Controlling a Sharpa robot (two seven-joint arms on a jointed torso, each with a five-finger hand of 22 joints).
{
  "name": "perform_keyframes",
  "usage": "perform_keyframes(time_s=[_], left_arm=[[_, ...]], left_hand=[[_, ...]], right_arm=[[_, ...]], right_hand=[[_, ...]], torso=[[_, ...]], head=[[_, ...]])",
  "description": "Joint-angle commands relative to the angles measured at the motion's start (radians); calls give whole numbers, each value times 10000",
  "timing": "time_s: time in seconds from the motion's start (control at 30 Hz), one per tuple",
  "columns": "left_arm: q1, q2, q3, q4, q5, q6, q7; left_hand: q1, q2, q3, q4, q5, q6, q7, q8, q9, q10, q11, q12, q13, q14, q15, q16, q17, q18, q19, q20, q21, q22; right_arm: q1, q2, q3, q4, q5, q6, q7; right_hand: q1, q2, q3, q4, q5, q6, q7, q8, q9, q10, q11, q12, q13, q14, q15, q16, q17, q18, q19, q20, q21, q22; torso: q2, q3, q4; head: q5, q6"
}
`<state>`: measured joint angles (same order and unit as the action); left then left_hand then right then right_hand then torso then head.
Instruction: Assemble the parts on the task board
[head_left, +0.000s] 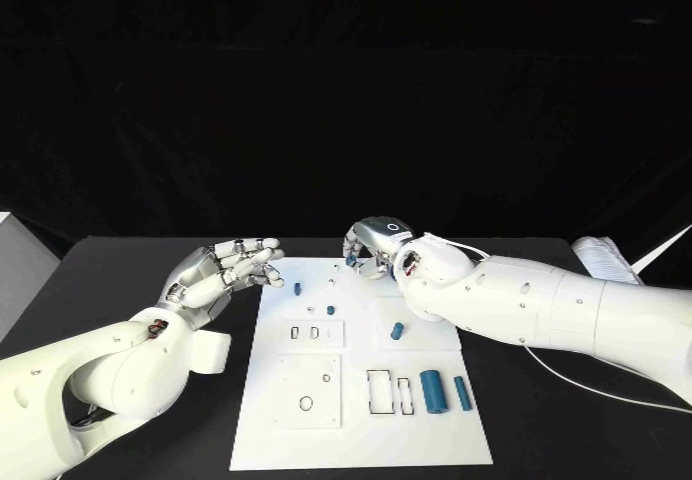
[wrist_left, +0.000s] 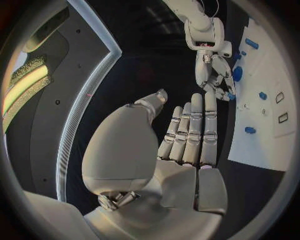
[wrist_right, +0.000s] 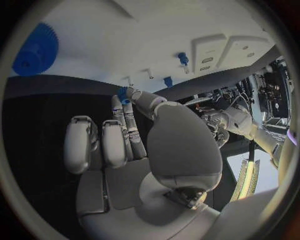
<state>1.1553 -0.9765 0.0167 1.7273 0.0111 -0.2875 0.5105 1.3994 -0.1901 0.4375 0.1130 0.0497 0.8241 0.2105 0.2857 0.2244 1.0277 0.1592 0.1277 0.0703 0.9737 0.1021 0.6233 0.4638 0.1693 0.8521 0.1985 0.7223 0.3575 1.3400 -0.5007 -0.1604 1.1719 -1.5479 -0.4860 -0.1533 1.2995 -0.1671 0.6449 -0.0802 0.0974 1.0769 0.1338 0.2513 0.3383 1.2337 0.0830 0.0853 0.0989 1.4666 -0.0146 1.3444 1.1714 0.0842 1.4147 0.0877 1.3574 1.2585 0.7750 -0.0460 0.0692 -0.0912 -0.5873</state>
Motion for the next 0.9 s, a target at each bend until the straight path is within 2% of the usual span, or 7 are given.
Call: perform_keyframes(time_s=[0.03, 0.33, 0.53, 0.8, 0.83, 0.9], left_arm=[[18, 29, 11, 37, -41, 214, 47], [66, 29, 12, 77, -47, 220, 32], [102, 25, 13, 82, -62, 225, 13], [146, 16, 13, 89, -67, 223, 7], [153, 14, 13, 90, -67, 223, 6], [164, 9, 13, 92, -68, 220, 4]], left_hand=[[-36, 30, 21, -16, -2, 51, 88, -51, -3, -1, 24, -48, 13, -73, -22, 30, 9, 86, -71, -21, 67, 9], [-34, 36, 50, -40, -4, 54, 87, -51, -3, 4, 22, -49, 13, -88, -24, 51, 15, 88, -95, -21, 106, 35], [-34, 36, 50, -40, -4, 54, 87, -51, -3, 4, 22, -49, 13, -88, -24, 51, 15, 88, -95, -21, 106, 35], [-34, 36, 50, -40, -4, 54, 87, -51, -3, 4, 22, -49, 13, -88, -24, 51, 15, 88, -95, -21, 106, 35], [-34, 36, 50, -40, -4, 54, 87, -51, -3, 4, 22, -49, 13, -88, -24, 51, 15, 88, -95, -21, 106, 35], [-34, 36, 50, -40, -4, 54, 87, -51, -3, 4, 22, -49, 13, -88, -24, 51, 15, 88, -95, -21, 106, 35]], right_arm=[[-3, 151, 5, -158, -13, -239, 47], [-29, 514, 6, -554, 100, -78, 139], [-62, 667, 5, -793, 154, 52, 176], [-82, 731, 3, -860, 172, 214, 181], [-83, 729, 3, -867, 169, 239, 168], [-85, 720, 3, -877, 161, 287, 145]], right_hand=[[196, 168, 22, -47, 50, -77, 23, 28, 11, 232, -172, 6, 234, 350, -7, 56, 14, -179, 60, -6, 55, 7], [186, 154, 38, -60, 73, -119, 42, 17, 31, 207, -154, -24, 239, 349, 8, 66, 13, -181, 58, 5, 63, 20], [168, 139, 45, -63, 92, -150, 55, 9, 46, 185, -140, -47, 242, 346, 20, 68, 2, -174, 40, 15, 46, -3], [168, 139, 45, -63, 92, -150, 55, 9, 46, 185, -140, -47, 242, 346, 20, 68, 2, -174, 40, 15, 46, -3], [168, 139, 45, -63, 92, -150, 55, 9, 46, 185, -140, -47, 242, 346, 20, 68, 2, -174, 40, 15, 46, -3], [158, 134, 51, -66, 103, -168, 61, 5, 56, 172, -133, -62, 245, 346, 27, 73, 1, -174, 36, 21, 45, -3]], torso=[[38, -7, 52], [102, -51, 131], [123, -62, 145], [134, -74, 146], [140, -85, 152], [144, -80, 144]], head=[[1, -16], [-18, -13], [-6, -49], [25, -60], [24, -59], [29, -63]])
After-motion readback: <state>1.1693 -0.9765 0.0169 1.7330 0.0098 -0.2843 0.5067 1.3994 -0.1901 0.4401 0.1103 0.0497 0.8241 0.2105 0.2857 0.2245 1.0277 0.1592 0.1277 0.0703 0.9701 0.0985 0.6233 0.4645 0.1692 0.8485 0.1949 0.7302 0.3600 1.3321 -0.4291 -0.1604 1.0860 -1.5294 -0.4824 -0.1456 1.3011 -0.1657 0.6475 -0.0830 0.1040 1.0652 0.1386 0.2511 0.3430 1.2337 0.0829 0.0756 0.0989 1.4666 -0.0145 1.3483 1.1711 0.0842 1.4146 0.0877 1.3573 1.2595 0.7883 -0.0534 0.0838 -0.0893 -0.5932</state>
